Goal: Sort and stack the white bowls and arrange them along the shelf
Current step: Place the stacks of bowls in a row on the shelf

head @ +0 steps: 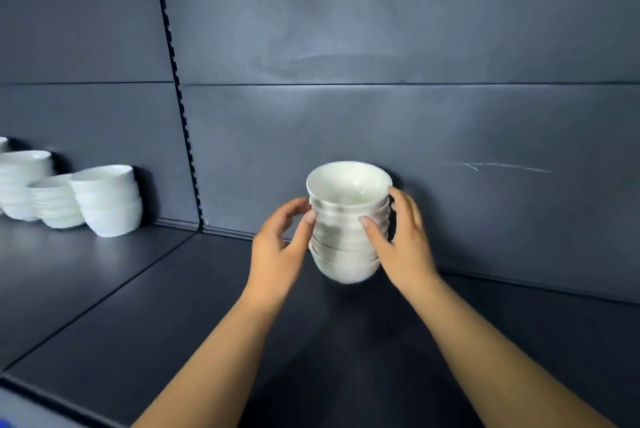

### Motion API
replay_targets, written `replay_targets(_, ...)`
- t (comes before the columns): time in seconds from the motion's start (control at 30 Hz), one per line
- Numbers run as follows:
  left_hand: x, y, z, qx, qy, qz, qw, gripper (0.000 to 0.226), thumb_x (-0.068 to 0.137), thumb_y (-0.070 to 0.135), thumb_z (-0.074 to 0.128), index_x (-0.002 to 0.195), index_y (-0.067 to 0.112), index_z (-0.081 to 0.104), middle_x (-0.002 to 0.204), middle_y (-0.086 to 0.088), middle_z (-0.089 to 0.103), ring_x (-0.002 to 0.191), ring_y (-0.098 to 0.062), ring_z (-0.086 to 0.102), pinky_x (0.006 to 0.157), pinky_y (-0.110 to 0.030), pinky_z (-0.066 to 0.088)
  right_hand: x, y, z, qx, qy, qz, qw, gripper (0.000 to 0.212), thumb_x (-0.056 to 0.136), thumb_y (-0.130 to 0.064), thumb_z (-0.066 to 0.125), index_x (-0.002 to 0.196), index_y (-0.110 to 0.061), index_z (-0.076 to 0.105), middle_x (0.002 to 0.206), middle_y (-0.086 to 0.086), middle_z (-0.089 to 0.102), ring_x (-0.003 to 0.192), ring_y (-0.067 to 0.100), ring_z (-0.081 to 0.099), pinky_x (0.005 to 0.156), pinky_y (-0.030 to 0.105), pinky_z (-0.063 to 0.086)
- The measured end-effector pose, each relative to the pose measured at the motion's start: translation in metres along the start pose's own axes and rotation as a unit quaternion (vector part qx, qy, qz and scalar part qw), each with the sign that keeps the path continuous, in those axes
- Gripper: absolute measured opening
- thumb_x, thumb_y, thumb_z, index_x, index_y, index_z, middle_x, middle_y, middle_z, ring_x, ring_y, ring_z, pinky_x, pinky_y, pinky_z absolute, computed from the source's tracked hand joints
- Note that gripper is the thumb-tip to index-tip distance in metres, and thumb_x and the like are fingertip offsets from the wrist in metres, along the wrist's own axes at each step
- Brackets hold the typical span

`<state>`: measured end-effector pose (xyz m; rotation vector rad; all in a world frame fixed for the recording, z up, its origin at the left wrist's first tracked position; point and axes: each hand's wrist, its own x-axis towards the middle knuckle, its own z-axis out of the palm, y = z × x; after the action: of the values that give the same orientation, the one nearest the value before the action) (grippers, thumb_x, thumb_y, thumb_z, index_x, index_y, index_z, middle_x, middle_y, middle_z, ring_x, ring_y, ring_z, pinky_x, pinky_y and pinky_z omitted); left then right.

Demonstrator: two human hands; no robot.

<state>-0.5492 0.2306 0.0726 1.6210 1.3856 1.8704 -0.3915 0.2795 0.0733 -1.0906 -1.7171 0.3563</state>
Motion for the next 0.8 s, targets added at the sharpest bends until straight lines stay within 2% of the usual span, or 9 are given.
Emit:
replay_targets(0.07, 0.012, -0.011, 0.016, 0.005, -0.007, -0.026, 1.0, 0.016, 0.091, 0.03, 0.053, 0.103, 0.039, 0.057, 0.108, 0.023, 0.061, 0.109, -0.002, 0.054, 0.092, -0.011, 0.042, 0.012, 0.007, 0.012, 0.062, 0.015, 0.015, 0.998, 0.074, 0.08, -0.036, 0.067, 0.14, -0.013, 0.031, 0.147, 0.001, 0.029, 0.134, 0.016, 0.031, 0.108, 0.026, 0.027)
replay_targets(0.13, 0.022, -0.02, 0.025, 0.012, -0.016, -0.041, 0.999, 0.044, 0.085, 0.043, 0.052, 0.126, 0.026, 0.049, 0.13, 0.01, 0.052, 0.121, -0.007, 0.047, 0.103, -0.025, 0.039, 0.023, 0.013, 0.019, 0.108, 0.027, 0.029, 0.993, 0.08, 0.074, -0.041, 0.064, 0.141, -0.014, 0.03, 0.148, -0.001, 0.027, 0.13, 0.008, 0.029, 0.106, 0.023, 0.027)
replay_targets(0.23, 0.037, -0.026, 0.031, -0.002, -0.038, -0.058, 0.998, 0.076, 0.078, 0.05, 0.06, 0.141, 0.022, 0.029, 0.136, 0.017, 0.038, 0.125, 0.0, 0.037, 0.104, -0.019, 0.032, 0.035, 0.02, 0.025, 0.174, 0.009, 0.05, 0.983, 0.083, 0.078, -0.029, 0.071, 0.144, -0.018, 0.022, 0.15, -0.004, 0.022, 0.127, -0.002, 0.023, 0.103, 0.017, 0.022)
replay_targets(0.33, 0.047, -0.031, 0.036, -0.046, -0.07, -0.079, 0.993, 0.074, 0.08, 0.035, 0.061, 0.143, 0.023, 0.024, 0.122, 0.026, 0.042, 0.115, 0.006, 0.043, 0.086, 0.002, 0.036, 0.042, 0.026, 0.031, 0.221, -0.023, 0.075, 0.972, 0.104, 0.059, -0.052, 0.073, 0.145, -0.025, 0.019, 0.15, -0.005, 0.029, 0.136, 0.009, 0.03, 0.112, 0.031, 0.028)
replay_targets(0.4, 0.053, -0.034, 0.039, -0.057, -0.058, -0.081, 0.993, 0.071, 0.083, 0.027, 0.06, 0.143, 0.018, 0.024, 0.12, 0.021, 0.044, 0.109, 0.011, 0.045, 0.078, 0.005, 0.036, 0.047, 0.027, 0.033, 0.233, -0.025, 0.084, 0.969, 0.111, 0.048, -0.063, 0.066, 0.143, -0.023, 0.024, 0.143, -0.002, 0.041, 0.13, 0.013, 0.041, 0.109, 0.039, 0.035)
replay_targets(0.47, 0.055, -0.036, 0.042, -0.06, -0.038, -0.077, 0.994, 0.065, 0.087, 0.021, 0.058, 0.142, 0.017, 0.026, 0.122, 0.019, 0.044, 0.103, 0.014, 0.044, 0.075, 0.005, 0.036, 0.051, 0.026, 0.034, 0.233, -0.013, 0.084, 0.969, 0.11, 0.046, -0.065, 0.063, 0.142, -0.022, 0.029, 0.138, -0.002, 0.046, 0.127, 0.014, 0.045, 0.107, 0.038, 0.037)
replay_targets(0.57, 0.058, -0.037, 0.047, -0.066, -0.019, -0.075, 0.995, 0.063, 0.089, 0.025, 0.056, 0.144, 0.018, 0.025, 0.137, 0.009, 0.038, 0.112, 0.003, 0.042, 0.084, -0.004, 0.036, 0.05, 0.026, 0.037, 0.222, 0.012, 0.087, 0.971, 0.107, 0.051, -0.061, 0.063, 0.144, -0.022, 0.026, 0.145, -0.004, 0.037, 0.132, 0.012, 0.037, 0.106, 0.027, 0.032)
replay_targets(0.7, 0.05, -0.037, 0.052, -0.117, -0.038, -0.036, 0.992, 0.056, 0.082, 0.039, 0.062, 0.128, 0.033, 0.032, 0.126, 0.023, 0.043, 0.103, 0.02, 0.047, 0.079, 0.001, 0.037, 0.046, 0.036, 0.04, 0.258, 0.022, 0.093, 0.961, 0.104, 0.053, -0.066, 0.051, 0.143, -0.021, 0.026, 0.148, -0.001, 0.032, 0.134, 0.014, 0.034, 0.11, 0.035, 0.031)
replay_targets(0.8, 0.04, -0.048, 0.05, -0.148, -0.069, -0.038, 0.986, 0.058, 0.068, 0.055, 0.055, 0.121, 0.04, 0.037, 0.124, 0.024, 0.049, 0.11, 0.015, 0.049, 0.086, -0.005, 0.04, 0.039, 0.055, 0.04, 0.315, 0.001, 0.14, 0.939, 0.088, 0.066, -0.064, 0.045, 0.141, -0.021, 0.032, 0.144, 0.0, 0.04, 0.129, 0.011, 0.041, 0.106, 0.03, 0.036)
